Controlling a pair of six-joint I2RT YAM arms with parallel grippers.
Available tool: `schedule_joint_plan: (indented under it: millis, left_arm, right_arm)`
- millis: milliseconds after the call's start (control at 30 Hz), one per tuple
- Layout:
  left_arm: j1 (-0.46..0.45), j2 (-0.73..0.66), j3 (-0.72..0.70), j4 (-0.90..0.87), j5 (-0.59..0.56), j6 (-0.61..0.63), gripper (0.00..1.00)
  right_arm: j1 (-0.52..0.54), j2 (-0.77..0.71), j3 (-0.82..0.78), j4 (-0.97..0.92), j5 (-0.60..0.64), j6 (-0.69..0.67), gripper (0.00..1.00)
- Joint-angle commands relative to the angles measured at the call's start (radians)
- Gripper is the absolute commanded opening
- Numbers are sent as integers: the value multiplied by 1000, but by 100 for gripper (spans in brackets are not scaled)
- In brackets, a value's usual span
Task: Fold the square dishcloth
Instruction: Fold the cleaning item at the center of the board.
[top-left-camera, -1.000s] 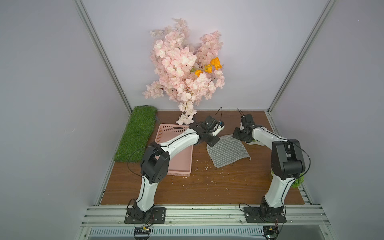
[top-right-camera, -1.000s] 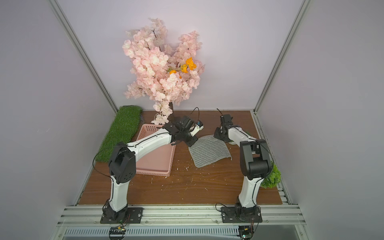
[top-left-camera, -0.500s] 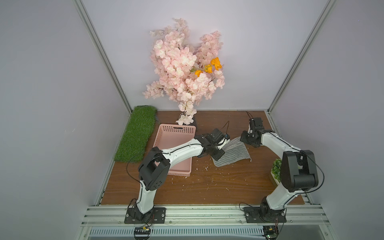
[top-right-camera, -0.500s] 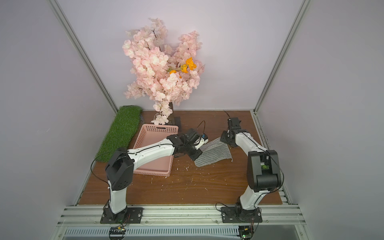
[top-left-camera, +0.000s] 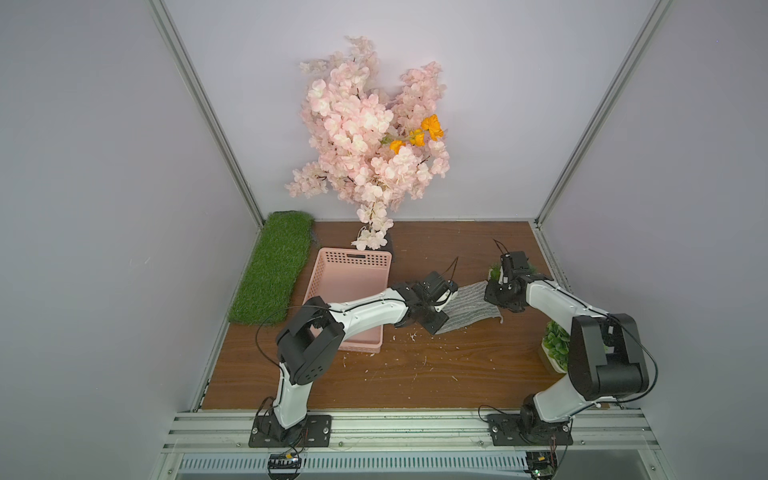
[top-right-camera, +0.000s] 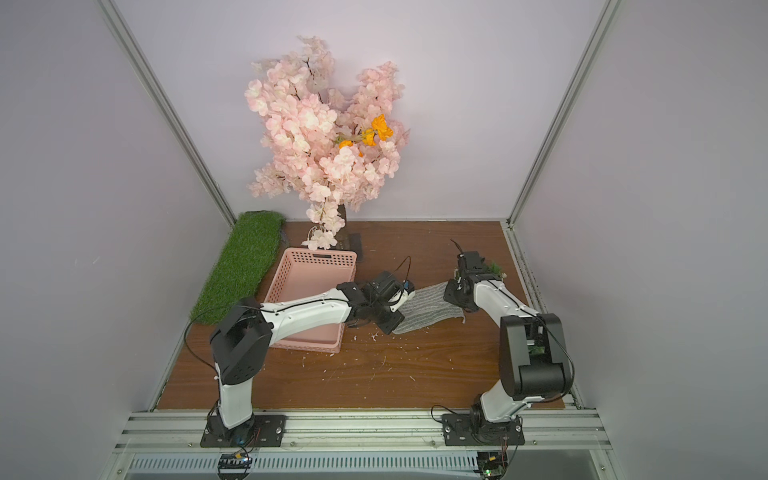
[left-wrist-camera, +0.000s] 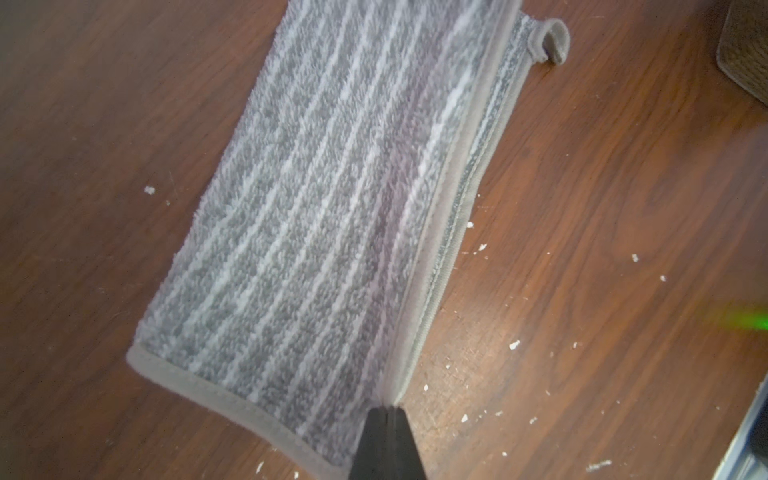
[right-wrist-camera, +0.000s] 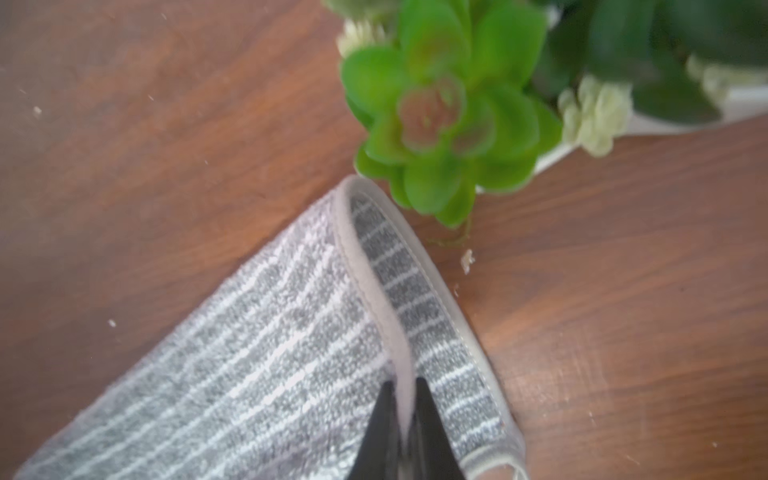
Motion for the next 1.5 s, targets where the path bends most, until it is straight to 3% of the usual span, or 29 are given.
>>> schedule_joint_plan:
  millis: [0,933,1467]
  left_arm:
    - [-8,-27,-14,-4,-29,-1,0]
    - [-27,-17,-29,45,-25,-26,0]
    - [-26,24,-79,88,-46,-29,0]
  right_arm:
    - [-7,-31,-20,-4,24,-1,10]
    - [-28,-106,-47,-33,97,5,11]
    - [-40,-91,-140,19,55,11,13]
